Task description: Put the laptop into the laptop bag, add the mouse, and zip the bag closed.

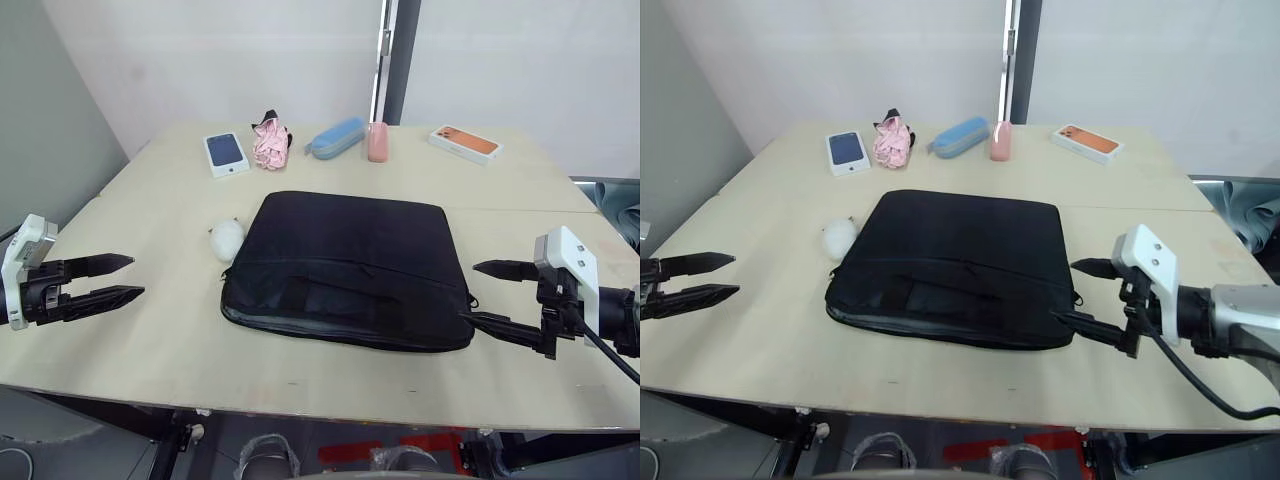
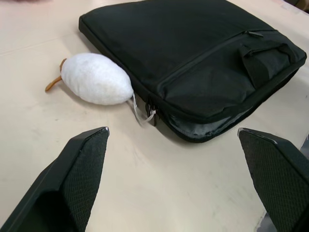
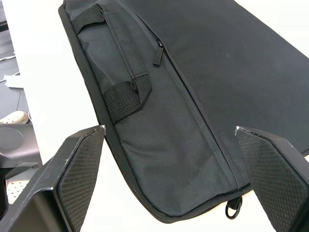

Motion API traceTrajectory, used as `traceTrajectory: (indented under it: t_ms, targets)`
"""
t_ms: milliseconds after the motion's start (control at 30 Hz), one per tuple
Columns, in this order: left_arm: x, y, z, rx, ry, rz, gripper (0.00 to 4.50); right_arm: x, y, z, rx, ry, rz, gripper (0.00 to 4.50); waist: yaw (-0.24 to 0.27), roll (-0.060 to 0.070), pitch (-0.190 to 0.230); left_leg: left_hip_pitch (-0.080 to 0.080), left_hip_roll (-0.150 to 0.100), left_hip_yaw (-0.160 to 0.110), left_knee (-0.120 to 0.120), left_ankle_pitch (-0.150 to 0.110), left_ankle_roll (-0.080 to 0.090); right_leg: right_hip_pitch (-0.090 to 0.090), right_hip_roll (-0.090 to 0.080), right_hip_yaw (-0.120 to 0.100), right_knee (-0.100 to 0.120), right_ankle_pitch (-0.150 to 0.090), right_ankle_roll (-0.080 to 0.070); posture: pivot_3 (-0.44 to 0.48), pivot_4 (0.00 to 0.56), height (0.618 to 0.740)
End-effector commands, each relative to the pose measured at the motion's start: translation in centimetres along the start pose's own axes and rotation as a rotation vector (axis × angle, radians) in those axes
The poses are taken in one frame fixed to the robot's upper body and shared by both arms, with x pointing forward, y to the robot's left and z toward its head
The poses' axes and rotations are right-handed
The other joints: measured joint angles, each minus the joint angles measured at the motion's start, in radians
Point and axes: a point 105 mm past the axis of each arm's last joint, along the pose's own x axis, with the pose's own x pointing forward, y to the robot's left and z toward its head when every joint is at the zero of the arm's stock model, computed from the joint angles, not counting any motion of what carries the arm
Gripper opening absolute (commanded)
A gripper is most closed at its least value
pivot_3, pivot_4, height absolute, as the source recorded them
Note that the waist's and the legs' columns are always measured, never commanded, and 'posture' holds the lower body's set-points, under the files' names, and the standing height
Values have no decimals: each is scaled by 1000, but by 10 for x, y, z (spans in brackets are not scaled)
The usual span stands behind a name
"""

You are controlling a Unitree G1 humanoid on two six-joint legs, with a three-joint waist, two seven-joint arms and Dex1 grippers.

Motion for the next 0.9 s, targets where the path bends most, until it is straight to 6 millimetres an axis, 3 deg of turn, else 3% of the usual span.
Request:
traceTrajectory:
  t_ms: [33, 267, 467, 700, 900]
  targets:
    - [4, -7, 13, 45, -34, -48, 4495, 2, -5, 13, 5, -75, 5, 4252, -1, 0, 0, 0, 0, 0, 1, 0, 0, 0, 0, 0, 0, 0, 0, 0, 150, 740]
    - [34, -37, 44, 114, -106, -248, 4500, 28, -14, 21, 64, -155, 51, 1956, 0, 0, 0, 1, 0, 0, 4, 0, 0, 0, 0, 1, 5, 0, 0, 0, 150, 740]
    - [67, -76, 66, 208, -137, -487, 4500, 58, -6, 2, 49, -93, 135, 29, 1, 0, -1, -1, 0, 0, 5, 0, 0, 0, 0, 0, 5, 0, -1, 0, 150, 740]
    - [81, -94, 77, 226, -170, -633, 4500, 83, -15, -27, 31, -13, 132, 29, -8, 0, -1, 0, 0, 0, 6, 0, 0, -1, 0, 1, 7, 0, -1, 0, 150, 740]
    - [82, -89, 72, 209, -156, -650, 4500, 99, -25, -24, 62, -75, 142, 29, -8, 0, -1, -1, 0, 0, 7, 0, 0, -1, 0, 1, 8, 0, -1, 0, 150, 740]
